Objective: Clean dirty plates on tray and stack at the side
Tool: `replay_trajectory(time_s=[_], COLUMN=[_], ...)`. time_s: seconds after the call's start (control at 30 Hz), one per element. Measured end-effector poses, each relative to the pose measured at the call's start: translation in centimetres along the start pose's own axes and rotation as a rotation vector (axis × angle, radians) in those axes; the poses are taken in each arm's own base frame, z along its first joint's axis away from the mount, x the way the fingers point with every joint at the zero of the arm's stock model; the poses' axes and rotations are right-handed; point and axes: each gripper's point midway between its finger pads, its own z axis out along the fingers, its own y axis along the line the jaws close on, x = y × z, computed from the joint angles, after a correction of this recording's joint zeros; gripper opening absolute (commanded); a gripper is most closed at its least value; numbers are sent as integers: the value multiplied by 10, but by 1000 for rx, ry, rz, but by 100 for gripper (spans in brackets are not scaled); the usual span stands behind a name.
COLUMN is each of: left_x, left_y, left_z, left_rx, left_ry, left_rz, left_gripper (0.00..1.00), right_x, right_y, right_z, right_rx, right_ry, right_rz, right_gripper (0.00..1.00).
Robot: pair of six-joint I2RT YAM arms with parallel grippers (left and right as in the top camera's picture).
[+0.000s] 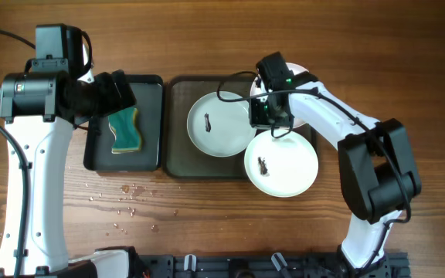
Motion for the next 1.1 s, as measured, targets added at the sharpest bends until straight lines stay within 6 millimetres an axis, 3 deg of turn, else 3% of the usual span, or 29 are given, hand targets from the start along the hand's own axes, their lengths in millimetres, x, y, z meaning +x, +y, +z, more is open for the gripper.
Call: replay_trajectory(time_s=[0.13,0.43,0.6,0.63,0.73,0.8,0.83,0.87,0.97,1.03,1.1], left_x=[0,0,0,0,1,3,5,6,7,8,10], left_y=[0,0,0,0,0,2,3,4,4,4,5], left_z=[0,0,0,0,1,5,8,12,24,35,47], left_rx=[0,0,0,0,-1,-10,-14,-17,-19,-23,-32], left_ry=[0,0,0,0,3,12,19,24,29,39,60], left_rz=[0,0,-2,-3,-11,-13,-12,-13,-8,-10,-12], left_gripper=[100,100,92,88,64,37,15,4,5,22,46], right_x=[-3,-8,-9,-9,-9,-9,-9,-9,-9,-9,-10], right_y=[1,3,4,4,4,4,4,4,4,4,4], right_z=[2,2,2,2,2,2,2,2,2,2,2], right_rx=[-7,-17,-19,-19,-19,-20,-20,-20,-20,-20,-20], right_ry=[-15,-37,-42,-42,-42,-42,-42,-42,-42,-42,-43], right_rz=[8,25,31,31,33,34,34,34,34,34,34], right_gripper=[6,9,6,6,4,4,4,4,4,4,4])
